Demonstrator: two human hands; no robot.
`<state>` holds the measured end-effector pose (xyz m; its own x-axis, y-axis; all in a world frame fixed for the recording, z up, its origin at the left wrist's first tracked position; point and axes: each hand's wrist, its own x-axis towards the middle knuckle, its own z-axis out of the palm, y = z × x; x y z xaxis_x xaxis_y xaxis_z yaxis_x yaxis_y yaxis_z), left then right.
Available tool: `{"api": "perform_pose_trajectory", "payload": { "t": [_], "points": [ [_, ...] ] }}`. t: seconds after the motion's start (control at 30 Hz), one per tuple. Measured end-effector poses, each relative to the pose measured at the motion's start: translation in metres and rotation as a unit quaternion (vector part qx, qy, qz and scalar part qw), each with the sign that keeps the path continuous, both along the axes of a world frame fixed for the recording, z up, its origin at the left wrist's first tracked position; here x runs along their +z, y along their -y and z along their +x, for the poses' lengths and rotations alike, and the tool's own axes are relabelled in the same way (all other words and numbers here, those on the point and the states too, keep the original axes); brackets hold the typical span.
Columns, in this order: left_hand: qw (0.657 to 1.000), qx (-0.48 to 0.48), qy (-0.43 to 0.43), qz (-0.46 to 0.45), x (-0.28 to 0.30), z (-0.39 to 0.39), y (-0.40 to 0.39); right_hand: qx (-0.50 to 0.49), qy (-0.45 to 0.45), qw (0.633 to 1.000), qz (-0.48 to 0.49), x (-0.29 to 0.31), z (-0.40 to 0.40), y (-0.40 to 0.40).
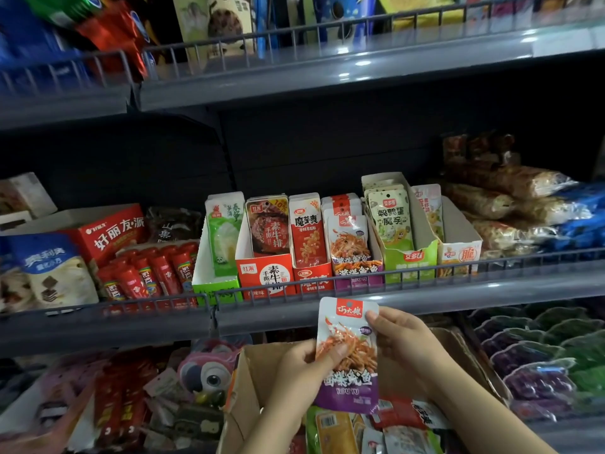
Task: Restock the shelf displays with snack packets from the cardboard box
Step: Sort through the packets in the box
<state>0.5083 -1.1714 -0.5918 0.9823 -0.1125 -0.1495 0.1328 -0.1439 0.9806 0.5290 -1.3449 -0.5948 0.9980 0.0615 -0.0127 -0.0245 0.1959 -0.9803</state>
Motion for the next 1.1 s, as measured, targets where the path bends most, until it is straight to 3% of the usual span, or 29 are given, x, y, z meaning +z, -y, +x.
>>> {"api": "perform_pose_trajectory", "payload": {
  "t": [0.23,0.43,0.6,0.73,0.8,0.9,1.1],
  "points": [
    [0.997,0.045,0.061,0.027,0.02,0.003,-0.003,-0.009,0.074,0.993,-0.097,0.014,-0.001,-0.002],
    [0.996,0.008,0.065,0.056,0.058,0.02,0.005,-0.038,0.092,0.99,-0.104,0.022,-0.002,-0.002],
    [0.979,-0.058,0.094,0.171,0.098,0.048,0.016,-0.093,0.14,0.97,-0.174,0.033,0.002,0.009],
    [0.97,-0.04,0.144,0.193,0.128,0.073,0.027,-0.1,0.167,0.959,-0.206,0.036,0.013,0.02],
    [0.961,-0.029,0.182,0.205,0.142,0.087,0.031,-0.126,0.197,0.932,-0.277,0.031,0.021,0.029],
    [0.949,-0.021,0.224,0.22,0.162,0.11,0.037,-0.199,0.263,0.832,-0.447,0.019,0.032,0.042],
    [0.927,-0.004,0.263,0.268,0.189,0.153,0.06,-0.222,0.243,0.69,-0.644,0.013,0.054,0.06]
  ]
}}
